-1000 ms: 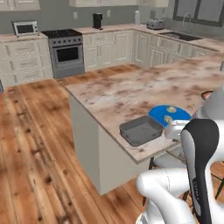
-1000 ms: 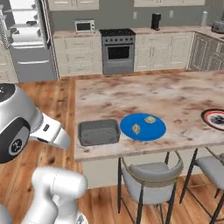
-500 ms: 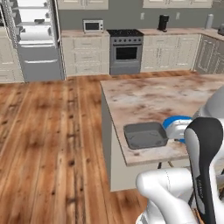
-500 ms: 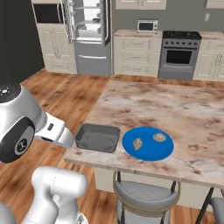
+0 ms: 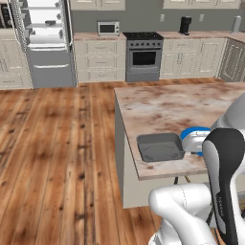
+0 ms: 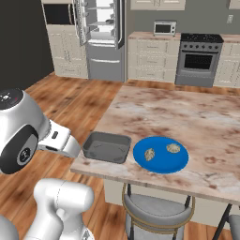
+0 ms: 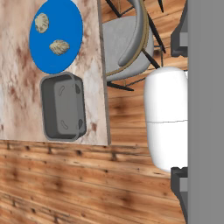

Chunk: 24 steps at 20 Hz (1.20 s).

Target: Place two dumplings into each of the tupperware containers and then place the containers in the fridge.

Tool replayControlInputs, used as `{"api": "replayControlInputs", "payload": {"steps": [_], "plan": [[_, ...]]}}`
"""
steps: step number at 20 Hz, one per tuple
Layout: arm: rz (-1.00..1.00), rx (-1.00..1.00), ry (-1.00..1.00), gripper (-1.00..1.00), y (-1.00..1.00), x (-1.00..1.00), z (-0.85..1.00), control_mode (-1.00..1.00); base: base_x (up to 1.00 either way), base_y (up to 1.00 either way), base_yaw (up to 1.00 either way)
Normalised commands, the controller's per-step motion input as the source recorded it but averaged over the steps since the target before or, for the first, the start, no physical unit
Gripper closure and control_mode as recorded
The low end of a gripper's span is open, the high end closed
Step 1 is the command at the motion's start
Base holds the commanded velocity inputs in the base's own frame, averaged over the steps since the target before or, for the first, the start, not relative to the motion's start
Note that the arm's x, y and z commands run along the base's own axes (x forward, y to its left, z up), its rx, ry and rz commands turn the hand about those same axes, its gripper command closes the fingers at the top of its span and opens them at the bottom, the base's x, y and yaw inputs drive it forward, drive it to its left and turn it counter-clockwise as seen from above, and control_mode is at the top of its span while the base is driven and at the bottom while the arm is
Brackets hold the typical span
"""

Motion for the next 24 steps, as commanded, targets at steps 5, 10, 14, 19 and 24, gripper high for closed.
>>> {"api": "replayControlInputs", "payload": {"steps": [5,10,14,19,24], "plan": [[0.0,0.0,0.0,-1.0,0.0,0.0,0.0,1.0,0.0,-0.45,-0.2],[0.0,0.0,0.0,-1.0,0.0,0.0,0.0,1.0,0.0,-0.09,-0.23],[0.0,0.0,0.0,-1.0,0.0,0.0,0.0,1.0,0.0,-0.01,-0.04],[0.0,0.0,0.0,-1.0,0.0,0.0,0.0,1.0,0.0,0.0,0.0],[0.01,0.02,-0.02,-1.0,-0.43,0.33,-0.19,-1.0,0.0,0.0,0.0]]}}
